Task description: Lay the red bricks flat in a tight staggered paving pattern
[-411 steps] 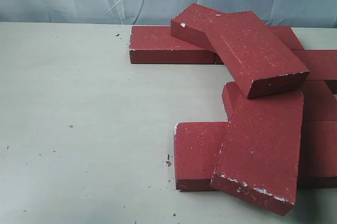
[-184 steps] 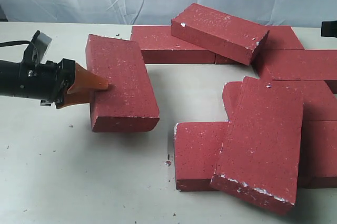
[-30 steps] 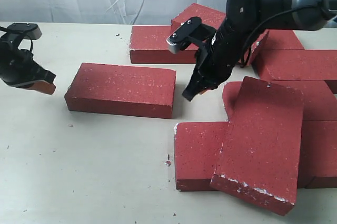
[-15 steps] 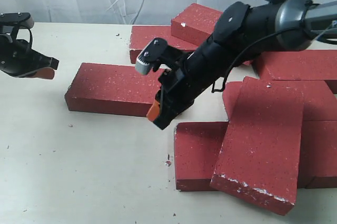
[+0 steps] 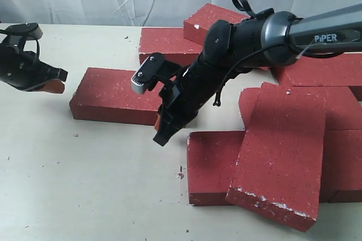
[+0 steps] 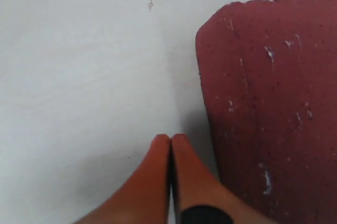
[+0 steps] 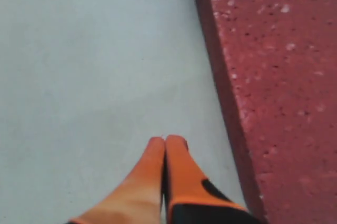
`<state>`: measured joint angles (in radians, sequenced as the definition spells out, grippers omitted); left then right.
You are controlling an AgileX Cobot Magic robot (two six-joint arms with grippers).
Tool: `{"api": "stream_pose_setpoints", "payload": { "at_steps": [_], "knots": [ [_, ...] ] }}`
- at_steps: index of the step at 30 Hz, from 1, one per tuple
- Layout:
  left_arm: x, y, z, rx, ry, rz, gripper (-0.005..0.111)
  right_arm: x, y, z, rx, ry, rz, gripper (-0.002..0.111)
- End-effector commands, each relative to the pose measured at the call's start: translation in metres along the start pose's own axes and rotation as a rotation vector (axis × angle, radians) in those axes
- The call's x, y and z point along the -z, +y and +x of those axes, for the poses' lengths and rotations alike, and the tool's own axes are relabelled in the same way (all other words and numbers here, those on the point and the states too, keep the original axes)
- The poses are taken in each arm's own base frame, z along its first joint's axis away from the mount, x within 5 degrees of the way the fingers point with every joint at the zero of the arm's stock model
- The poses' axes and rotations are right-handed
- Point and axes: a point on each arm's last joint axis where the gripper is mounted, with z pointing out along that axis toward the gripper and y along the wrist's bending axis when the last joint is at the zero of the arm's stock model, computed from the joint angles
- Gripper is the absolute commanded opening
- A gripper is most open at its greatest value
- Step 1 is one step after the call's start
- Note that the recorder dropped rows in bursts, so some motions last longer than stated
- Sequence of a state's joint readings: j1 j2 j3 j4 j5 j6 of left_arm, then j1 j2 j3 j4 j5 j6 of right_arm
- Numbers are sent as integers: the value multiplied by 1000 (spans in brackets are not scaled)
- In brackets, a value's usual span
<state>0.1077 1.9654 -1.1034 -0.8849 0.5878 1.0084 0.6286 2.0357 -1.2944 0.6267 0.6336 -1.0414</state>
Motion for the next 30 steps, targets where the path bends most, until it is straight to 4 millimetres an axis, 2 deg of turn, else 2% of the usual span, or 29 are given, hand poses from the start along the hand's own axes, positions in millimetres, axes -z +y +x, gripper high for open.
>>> {"api": "stream_pose_setpoints", "payload": {
  "at_steps": [1, 6, 11, 19, 22, 26, 30],
  "knots": [
    [-15, -14, -4, -30, 19, 50, 0, -3, -7, 0, 7, -4, 57, -1],
    [-23, -35, -9, -105, 12, 59, 0, -3, -17, 0, -14, -3, 168, -1],
    [-25, -36, -13, -100, -26, 20, 0, -1, -25, 2, -50, 10, 262, -1],
    [-28, -39, -17, -146, -50, -38, 0, -2, -21, 1, -104, 8, 219, -1],
    [-18, -36, -20, -146, -53, -47, 0, 0, -10, -3, -65, 23, 197, -1],
    [-1, -38, -17, -114, 3, 28, 0, -3, -2, -6, -17, 37, 177, -1],
    [-2, -39, -12, -130, 51, 52, 0, -5, -4, -7, -2, 16, 197, -1]
  ]
}}
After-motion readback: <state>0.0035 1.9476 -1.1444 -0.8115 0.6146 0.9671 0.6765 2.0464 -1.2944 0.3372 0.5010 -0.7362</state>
